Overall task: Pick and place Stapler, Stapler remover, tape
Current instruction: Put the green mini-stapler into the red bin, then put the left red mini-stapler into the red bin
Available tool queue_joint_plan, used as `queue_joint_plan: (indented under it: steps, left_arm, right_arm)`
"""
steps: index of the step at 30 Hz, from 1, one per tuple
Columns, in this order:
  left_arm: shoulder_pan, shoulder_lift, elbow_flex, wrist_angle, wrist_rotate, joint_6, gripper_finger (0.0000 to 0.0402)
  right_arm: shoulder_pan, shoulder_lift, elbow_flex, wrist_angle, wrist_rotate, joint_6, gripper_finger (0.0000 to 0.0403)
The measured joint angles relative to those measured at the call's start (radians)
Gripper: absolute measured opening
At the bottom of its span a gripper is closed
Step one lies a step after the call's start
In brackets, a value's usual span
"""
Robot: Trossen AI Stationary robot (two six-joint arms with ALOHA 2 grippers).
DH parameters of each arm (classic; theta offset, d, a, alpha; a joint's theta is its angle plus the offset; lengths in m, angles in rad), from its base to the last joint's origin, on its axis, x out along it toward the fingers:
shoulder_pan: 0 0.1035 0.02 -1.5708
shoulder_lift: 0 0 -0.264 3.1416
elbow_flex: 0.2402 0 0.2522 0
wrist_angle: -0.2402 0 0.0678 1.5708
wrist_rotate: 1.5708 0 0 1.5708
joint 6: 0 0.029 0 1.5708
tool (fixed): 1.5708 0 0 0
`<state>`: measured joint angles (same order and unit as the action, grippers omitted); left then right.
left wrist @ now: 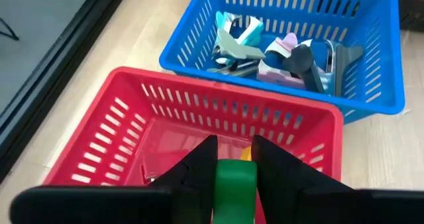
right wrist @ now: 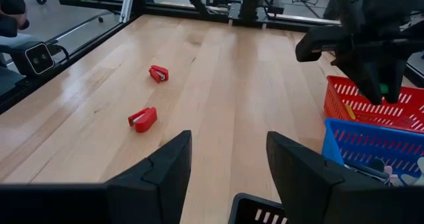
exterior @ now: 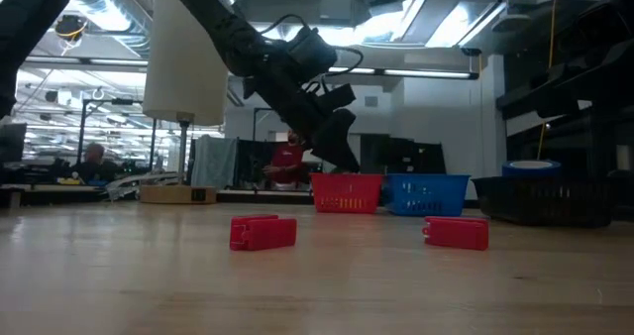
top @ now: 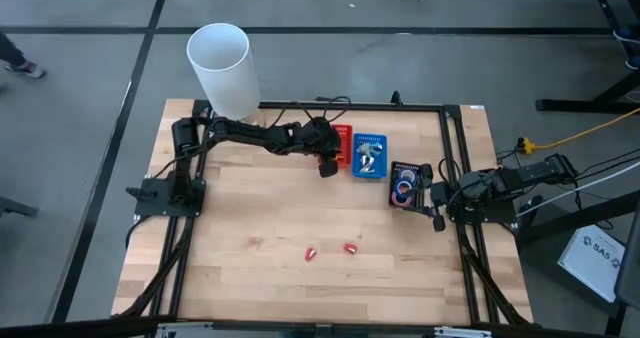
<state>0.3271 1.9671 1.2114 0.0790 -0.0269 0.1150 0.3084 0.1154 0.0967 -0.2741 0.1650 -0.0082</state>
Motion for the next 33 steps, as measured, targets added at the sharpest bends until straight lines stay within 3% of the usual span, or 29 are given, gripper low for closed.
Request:
queue_joint_plan:
  steps: [6,15,33]
  left_arm:
    - [-0.003,0.0,0.0,0.023,-0.017,0.002,0.0116]
    - [-0.037,-0.004,0.0,0.038,-0.125,0.065,0.0152]
    - [-0.277,-0.117,-0.001,-0.084,-0.308,0.149,0.0144]
  right_arm:
    - [0.0,0.0,0.0,0.0,0.0,0.0,0.0198]
    - [0.0,0.0,0.0,0.0,0.0,0.0,0.0197]
    - [0.0,0.0,0.0,0.0,0.0,0.0,0.0197]
